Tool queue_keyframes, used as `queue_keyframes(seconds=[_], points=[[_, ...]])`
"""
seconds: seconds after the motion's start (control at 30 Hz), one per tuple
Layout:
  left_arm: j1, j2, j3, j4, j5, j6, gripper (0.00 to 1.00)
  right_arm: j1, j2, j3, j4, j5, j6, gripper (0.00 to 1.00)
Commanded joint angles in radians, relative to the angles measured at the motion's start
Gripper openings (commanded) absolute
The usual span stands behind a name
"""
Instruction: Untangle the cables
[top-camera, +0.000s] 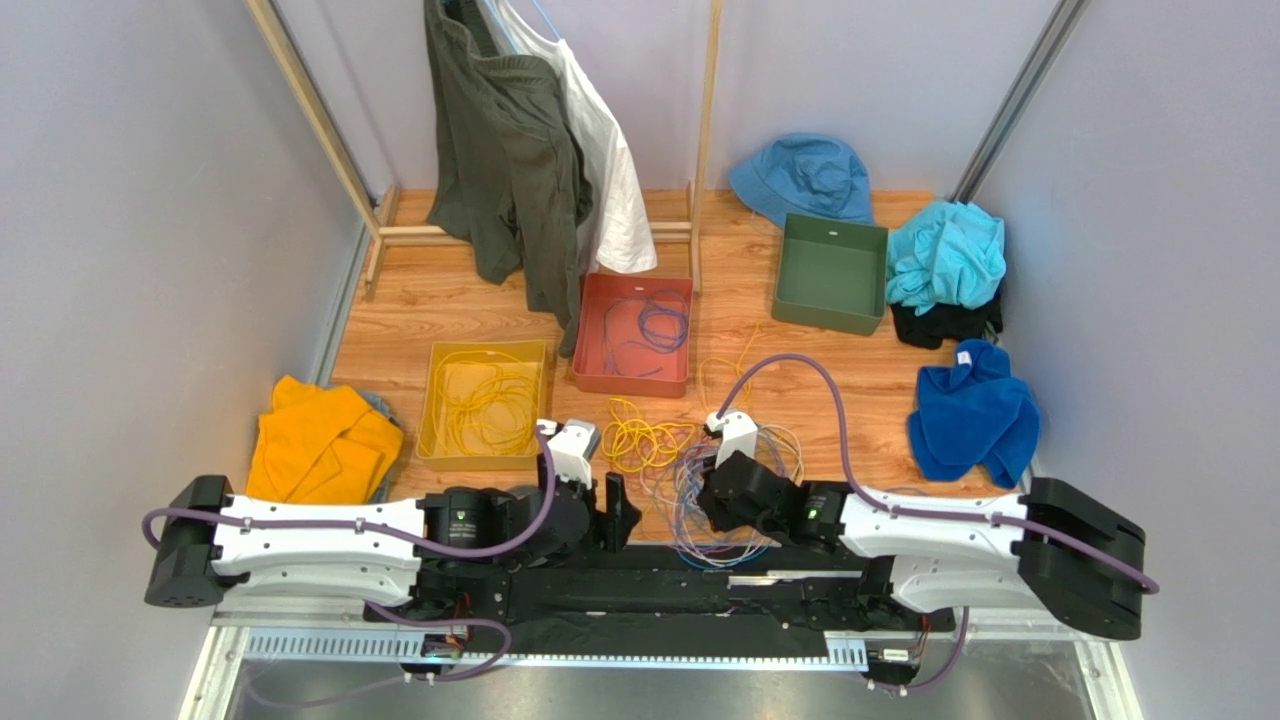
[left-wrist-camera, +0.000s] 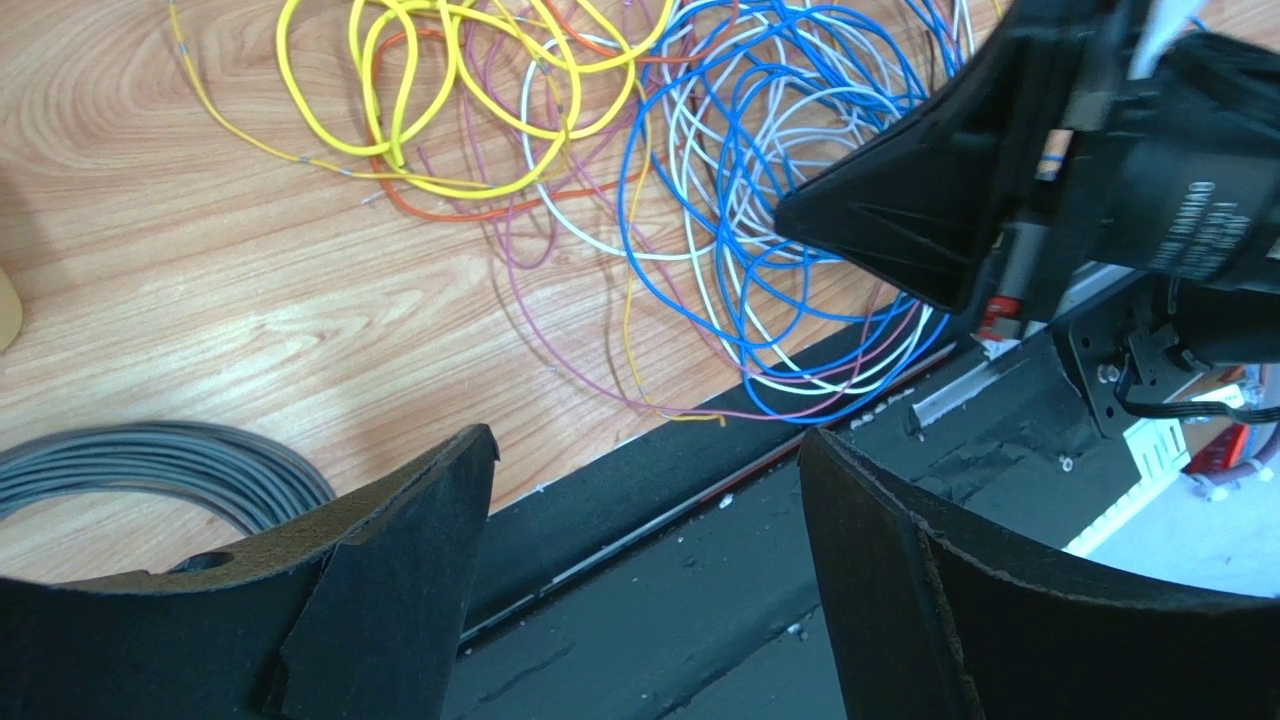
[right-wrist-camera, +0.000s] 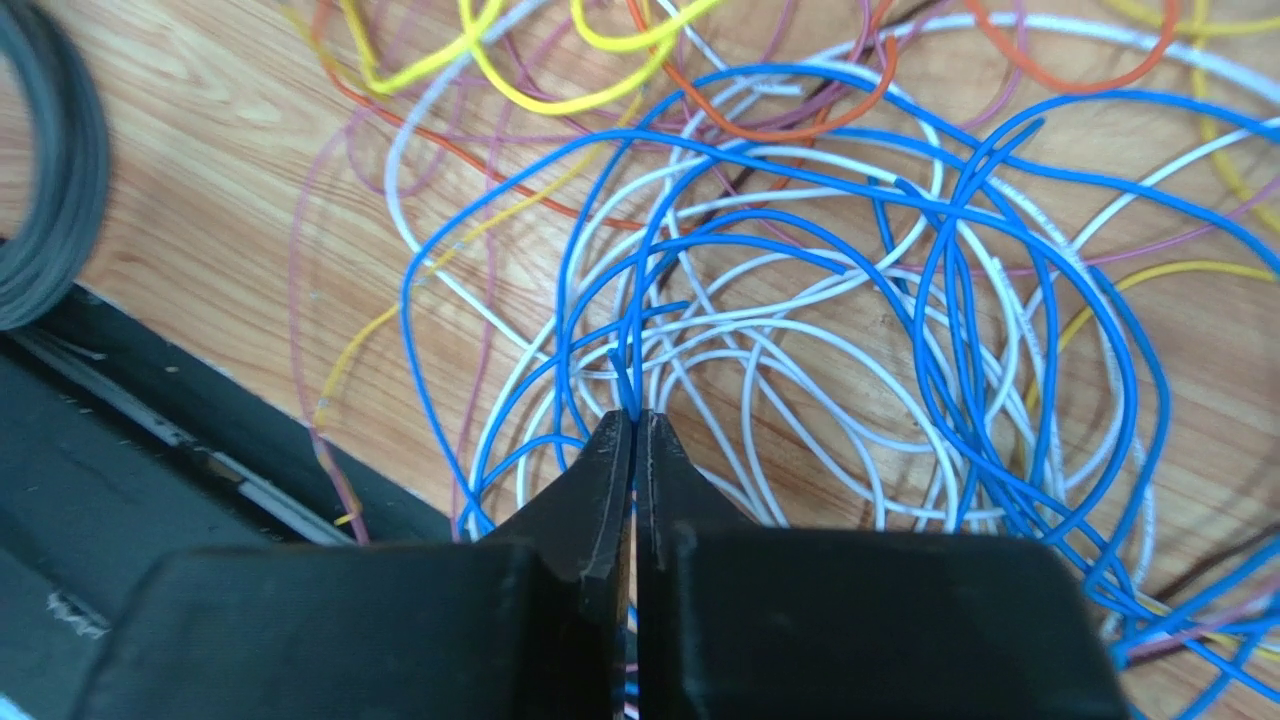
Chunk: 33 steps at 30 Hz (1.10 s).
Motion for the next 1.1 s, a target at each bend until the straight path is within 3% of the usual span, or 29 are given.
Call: queue_keyframes(seconds=[0.0, 0.23, 0.37, 0.47, 0.5, 0.8, 1.07], points=[[-0.012, -0.029, -0.013, -0.004, -0.042, -0.028, 0.83, 0.048, -0.134, 0.075, -0.074, 0.118, 0.005, 0.00], [-0.015, -0.151, -0.067, 0.035, -0.077, -0.034, 0.84, 0.151, -0.492, 0.347, -0.430, 0.260, -0.090, 0.00], [-0.013, -0.243, -0.142, 0.131, -0.071, 0.007, 0.87, 0.151, -0.544, 0.574, -0.556, 0.291, -0.182, 0.00], [-0.013, -0.303, -0.182, 0.229, -0.062, 0.064, 0.99, 0.151, -0.532, 0.713, -0.614, 0.283, -0.231, 0.00], [-0.013, -0.314, -0.191, 0.261, -0.053, 0.104, 0.99, 0.151, -0.523, 0.751, -0.625, 0.282, -0.245, 0.00], [-0.015, -0.314, -0.217, 0.639, 0.114, 0.384, 0.99, 0.151, -0.506, 0.722, -0.588, 0.260, -0.242, 0.00], [-0.013, -0.216, -0.185, 0.921, 0.147, 0.599, 0.99, 0.151, -0.494, 0.714, -0.573, 0.233, -0.227, 0.00]])
